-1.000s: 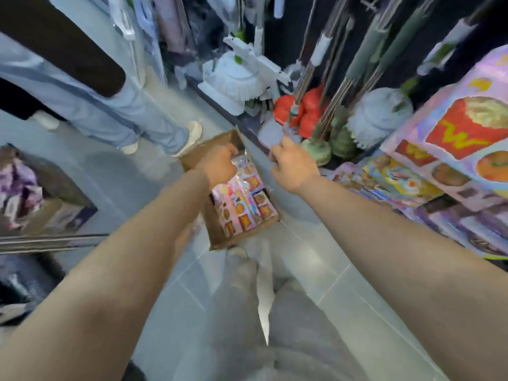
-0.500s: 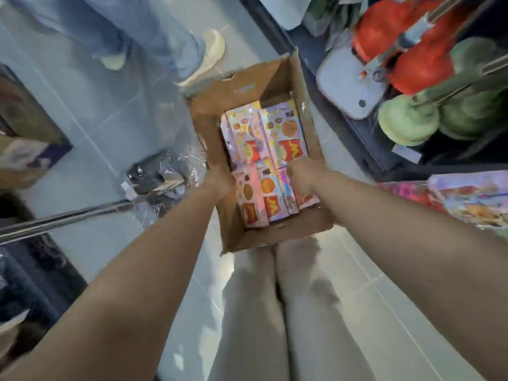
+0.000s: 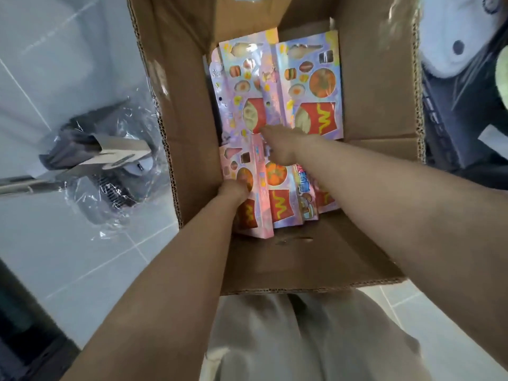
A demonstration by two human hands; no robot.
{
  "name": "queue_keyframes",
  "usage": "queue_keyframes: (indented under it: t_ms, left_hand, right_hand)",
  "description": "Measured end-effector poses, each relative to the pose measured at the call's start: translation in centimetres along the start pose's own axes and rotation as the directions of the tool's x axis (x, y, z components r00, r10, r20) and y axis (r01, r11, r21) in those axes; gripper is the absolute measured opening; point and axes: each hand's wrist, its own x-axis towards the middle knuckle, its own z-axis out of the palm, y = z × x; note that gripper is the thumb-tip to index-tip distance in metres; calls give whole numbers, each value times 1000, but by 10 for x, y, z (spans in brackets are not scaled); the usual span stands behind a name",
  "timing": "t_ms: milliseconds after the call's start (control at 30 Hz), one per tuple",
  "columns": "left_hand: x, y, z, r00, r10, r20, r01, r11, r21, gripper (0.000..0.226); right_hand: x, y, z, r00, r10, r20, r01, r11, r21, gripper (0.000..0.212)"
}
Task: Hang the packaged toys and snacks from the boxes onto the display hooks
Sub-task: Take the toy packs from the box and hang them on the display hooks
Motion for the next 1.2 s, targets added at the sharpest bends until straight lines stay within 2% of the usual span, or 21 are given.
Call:
queue_keyframes:
  t_ms: [100,167,267,333,400,433,567,633,700,800,867,1000,1067,1200]
  left_hand:
    - [7,-13,3,996,49,77,-58,992,112,74]
    - [3,-23,-1,981,114,157,-137,980,144,87]
    - [-16,-35,-7,944,215,251,-235,970,53,92]
    - [-23,-40,-6,905,310,291,-302,950,-72,87]
    - [-27,-39,-3,900,340,274,-274,928,-251,70]
    - [-27,-36,-1,913,322,250,-246,924,-292,66]
    - [-26,-25,-3,937,198,286,-120,956,-269,91]
    - [-33,-21,-3,920,207,334,-143,968,-206,84]
    - [-42,-17,-3,900,191,391,-111,969,-219,68]
    - [-47,-12,0,892,158,424,5,934,-358,52]
    - [-46,-9,4,919,158,362,20,896,-443,58]
    - [-53,0,0,984,140,107,-53,814,-578,83]
    - [-67,4,-14,980,176,91,-82,781,-619,94]
    - [-132,10,-57,952,257,165,-85,741,-666,42]
  right_hand:
    - [-2,3,11,1000,13,-4,-14,993,-117,73]
    - [-6,4,10,999,39,-23,-42,982,-185,77]
    - [-16,11,-3,994,107,-7,-106,973,-207,58]
    - [-24,20,-7,993,105,58,-99,991,-95,41]
    - [-29,28,-4,981,132,141,-142,988,64,31]
    - [-32,30,-4,974,157,163,-180,974,135,33]
    - [-43,39,-8,950,255,178,-300,903,308,33]
    - [-52,41,-13,950,261,171,-308,872,380,56]
    - [-61,42,-15,960,245,137,-280,866,415,75]
    - [-69,40,-12,973,205,106,-230,849,475,80]
    - [-71,39,-10,975,200,102,-224,846,484,79]
    - [-80,39,-24,973,209,97,-231,853,469,72]
    - [-93,37,-38,967,242,84,-254,858,446,69]
    - [-148,20,-75,933,359,35,-335,825,456,58]
